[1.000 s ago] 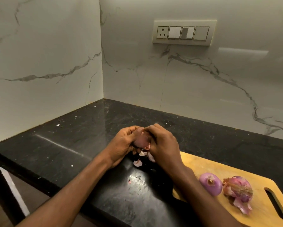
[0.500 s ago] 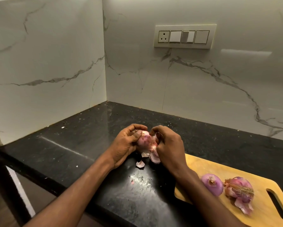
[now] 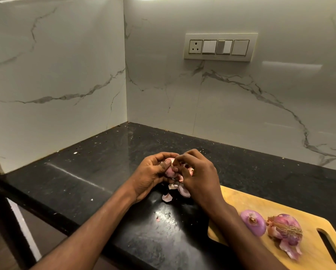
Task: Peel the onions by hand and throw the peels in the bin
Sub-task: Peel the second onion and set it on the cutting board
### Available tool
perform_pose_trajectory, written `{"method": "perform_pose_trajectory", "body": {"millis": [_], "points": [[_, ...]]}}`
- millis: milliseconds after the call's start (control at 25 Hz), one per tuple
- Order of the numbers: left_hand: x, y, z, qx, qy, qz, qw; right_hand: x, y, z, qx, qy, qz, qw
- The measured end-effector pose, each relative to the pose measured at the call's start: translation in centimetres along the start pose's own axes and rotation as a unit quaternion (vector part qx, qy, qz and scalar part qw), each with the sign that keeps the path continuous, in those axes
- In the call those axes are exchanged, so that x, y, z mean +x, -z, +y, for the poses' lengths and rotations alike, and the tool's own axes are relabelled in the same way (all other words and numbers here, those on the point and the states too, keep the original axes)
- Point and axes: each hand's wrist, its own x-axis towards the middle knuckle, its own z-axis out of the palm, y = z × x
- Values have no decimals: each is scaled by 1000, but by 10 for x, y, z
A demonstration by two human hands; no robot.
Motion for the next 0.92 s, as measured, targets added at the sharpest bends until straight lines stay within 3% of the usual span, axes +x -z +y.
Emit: {"method": "perform_pose_trajectory", "body": {"millis": [280,520,800,920], "points": [[0,-3,-3,-5,4,-5,1000,-1,-3,-8,-113,24,-69,991],[4,-1,-7,-22,0,-3,1000,0,-11,-9,-154,40,-41,986],[3,-3,-8,5,2,21,1000,1,-10,-10,-109,51,-77,990],[6,0,-8,-42,8,65,997,0,-8,-10,-81,54,-74,992]]}}
